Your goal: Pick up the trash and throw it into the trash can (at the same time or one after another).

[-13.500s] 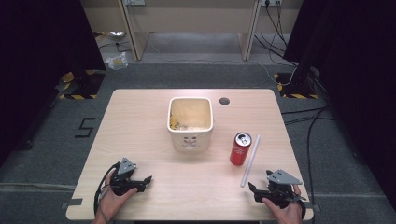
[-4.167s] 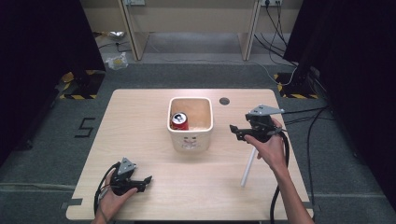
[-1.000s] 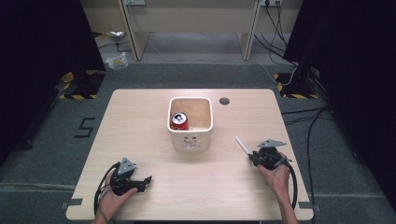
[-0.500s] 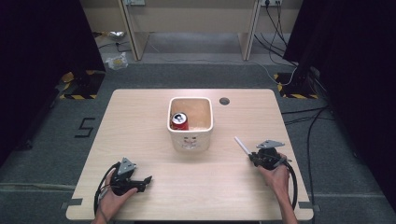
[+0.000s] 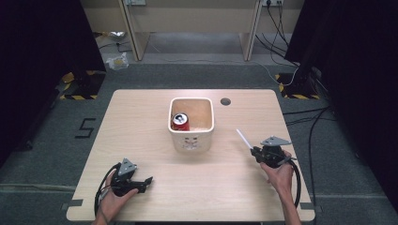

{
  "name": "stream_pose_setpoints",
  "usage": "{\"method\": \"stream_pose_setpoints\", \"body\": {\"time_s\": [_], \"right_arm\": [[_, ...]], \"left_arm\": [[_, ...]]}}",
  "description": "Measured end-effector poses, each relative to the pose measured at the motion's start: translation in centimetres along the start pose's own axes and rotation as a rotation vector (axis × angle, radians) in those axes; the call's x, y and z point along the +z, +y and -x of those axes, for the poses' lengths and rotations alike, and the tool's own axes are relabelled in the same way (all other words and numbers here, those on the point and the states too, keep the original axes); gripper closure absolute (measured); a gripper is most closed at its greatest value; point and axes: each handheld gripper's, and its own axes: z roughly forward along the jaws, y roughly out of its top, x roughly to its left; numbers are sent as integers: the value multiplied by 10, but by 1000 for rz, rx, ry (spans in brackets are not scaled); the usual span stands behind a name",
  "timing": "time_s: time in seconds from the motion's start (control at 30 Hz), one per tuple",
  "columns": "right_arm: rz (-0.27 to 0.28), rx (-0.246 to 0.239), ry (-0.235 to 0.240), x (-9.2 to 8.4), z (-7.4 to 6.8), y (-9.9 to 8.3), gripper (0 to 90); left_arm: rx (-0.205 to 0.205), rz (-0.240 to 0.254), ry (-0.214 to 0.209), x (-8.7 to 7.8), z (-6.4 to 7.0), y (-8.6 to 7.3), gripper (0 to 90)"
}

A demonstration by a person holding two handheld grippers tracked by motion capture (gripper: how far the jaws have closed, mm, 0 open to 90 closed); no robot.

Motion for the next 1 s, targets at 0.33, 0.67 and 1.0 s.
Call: {"method": "stream_pose_setpoints", "body": {"time_s": [0.33,0.67,1.0], "right_arm": [[81,-30,18,-23,-6,24,797],[132,-69,48,-38,-16,55,797],[168,-128,53,-49,-26,91,797]], "left_arm": [[0,0,0,0,0,0,135],[0,0,0,0,0,0,135],[0,0,-1,0,0,0,135]]}}
